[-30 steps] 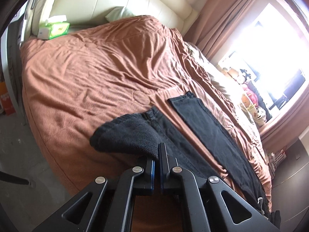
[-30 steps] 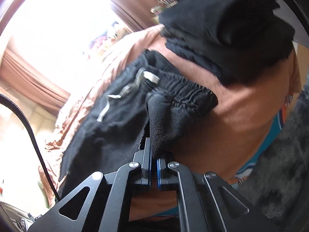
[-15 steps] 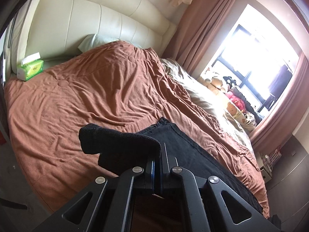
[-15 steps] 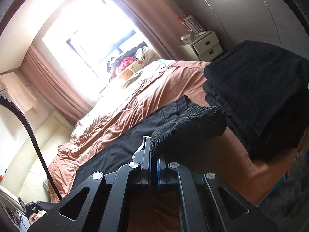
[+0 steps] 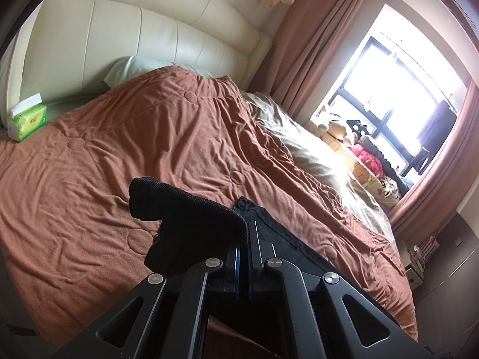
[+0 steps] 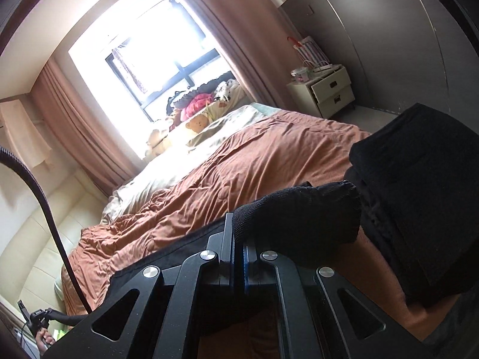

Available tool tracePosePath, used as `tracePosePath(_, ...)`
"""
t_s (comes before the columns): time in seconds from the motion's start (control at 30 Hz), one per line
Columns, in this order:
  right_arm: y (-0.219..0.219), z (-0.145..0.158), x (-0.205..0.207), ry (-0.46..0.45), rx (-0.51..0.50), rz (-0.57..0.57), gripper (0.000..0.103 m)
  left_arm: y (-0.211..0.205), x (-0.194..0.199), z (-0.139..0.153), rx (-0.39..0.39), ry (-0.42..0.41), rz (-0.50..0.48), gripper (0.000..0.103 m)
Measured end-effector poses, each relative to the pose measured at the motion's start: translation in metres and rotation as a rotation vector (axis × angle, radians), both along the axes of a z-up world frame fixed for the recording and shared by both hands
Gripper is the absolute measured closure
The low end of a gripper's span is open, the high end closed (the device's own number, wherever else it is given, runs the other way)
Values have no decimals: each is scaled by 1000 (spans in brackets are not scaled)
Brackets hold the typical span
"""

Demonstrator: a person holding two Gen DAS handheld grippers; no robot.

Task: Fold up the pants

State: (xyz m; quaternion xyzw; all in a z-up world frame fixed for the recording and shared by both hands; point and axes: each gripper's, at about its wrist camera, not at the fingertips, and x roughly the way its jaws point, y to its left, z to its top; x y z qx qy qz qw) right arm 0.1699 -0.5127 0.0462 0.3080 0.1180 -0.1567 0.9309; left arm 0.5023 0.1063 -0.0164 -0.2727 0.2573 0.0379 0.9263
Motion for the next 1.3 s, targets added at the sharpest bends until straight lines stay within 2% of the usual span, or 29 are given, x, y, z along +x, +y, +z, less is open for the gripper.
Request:
tracePosePath(0.27,-5,-2,40,16,-12,-12,102,-14,51,-8,2,39,10,100)
tracePosePath(0.43,-13,4,69,29,-5,-33,102,-32,93,-3,45,46,10,100)
tracePosePath(0.6,-25,8,120,70,-1,-56,102,-53,143,-8,87,59,4,100)
tracePosePath(0.73,-32,5,163,125,-10,-81,102,-68,181,-27,115,95,8,100)
tracePosePath(1.03,-42,-18,268,263,-39,-101,102,-93,264,-94,208,205,-2,100)
tracePosePath(1.2,-45,-30,308,306,-41,-118,102,-106,296,-123,267,235,-5,100)
tracePosePath(1.3,-44,-29,324,314,-70,-124,102,-107,311,-133,274,253,-4,100)
